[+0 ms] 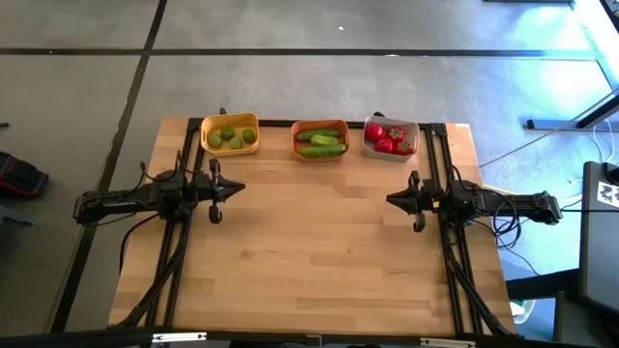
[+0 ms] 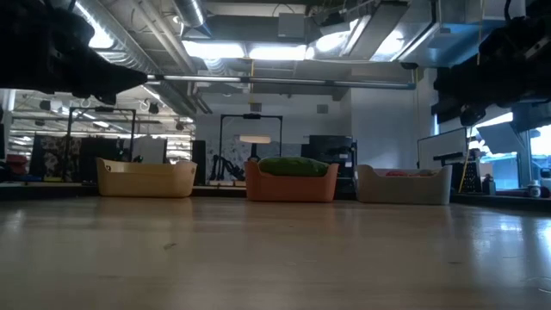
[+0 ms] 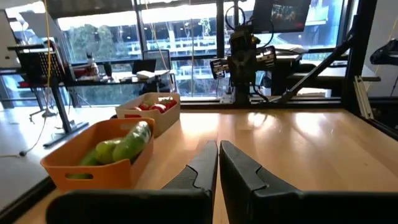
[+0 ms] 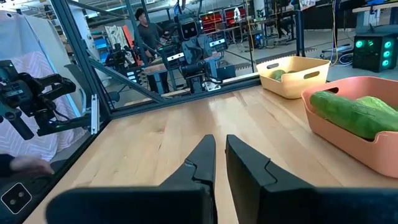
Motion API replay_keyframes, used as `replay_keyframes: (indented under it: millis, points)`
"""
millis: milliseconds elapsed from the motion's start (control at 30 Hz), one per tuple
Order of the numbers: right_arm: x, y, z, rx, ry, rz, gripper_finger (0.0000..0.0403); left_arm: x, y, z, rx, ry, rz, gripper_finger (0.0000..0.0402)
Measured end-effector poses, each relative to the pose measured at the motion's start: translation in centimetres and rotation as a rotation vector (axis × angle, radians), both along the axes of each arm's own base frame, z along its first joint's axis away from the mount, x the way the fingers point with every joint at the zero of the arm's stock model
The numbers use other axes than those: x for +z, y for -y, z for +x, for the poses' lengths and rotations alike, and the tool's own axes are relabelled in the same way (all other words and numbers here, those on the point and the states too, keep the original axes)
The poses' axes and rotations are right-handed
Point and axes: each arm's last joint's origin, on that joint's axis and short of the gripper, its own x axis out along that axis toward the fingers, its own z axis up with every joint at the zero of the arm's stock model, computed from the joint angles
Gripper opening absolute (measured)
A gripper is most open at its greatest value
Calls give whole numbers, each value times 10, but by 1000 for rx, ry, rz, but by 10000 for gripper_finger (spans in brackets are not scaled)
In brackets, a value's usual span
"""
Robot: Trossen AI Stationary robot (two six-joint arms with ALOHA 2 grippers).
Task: Sort produce into baskets
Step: Return to Home Position
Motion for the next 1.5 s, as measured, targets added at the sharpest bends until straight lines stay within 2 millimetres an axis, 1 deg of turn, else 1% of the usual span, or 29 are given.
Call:
replay_keyframes:
  millis: [1500]
  points:
    - [1, 0, 0, 0, 7, 0, 35, 0, 0, 0, -1, 2, -18, 15]
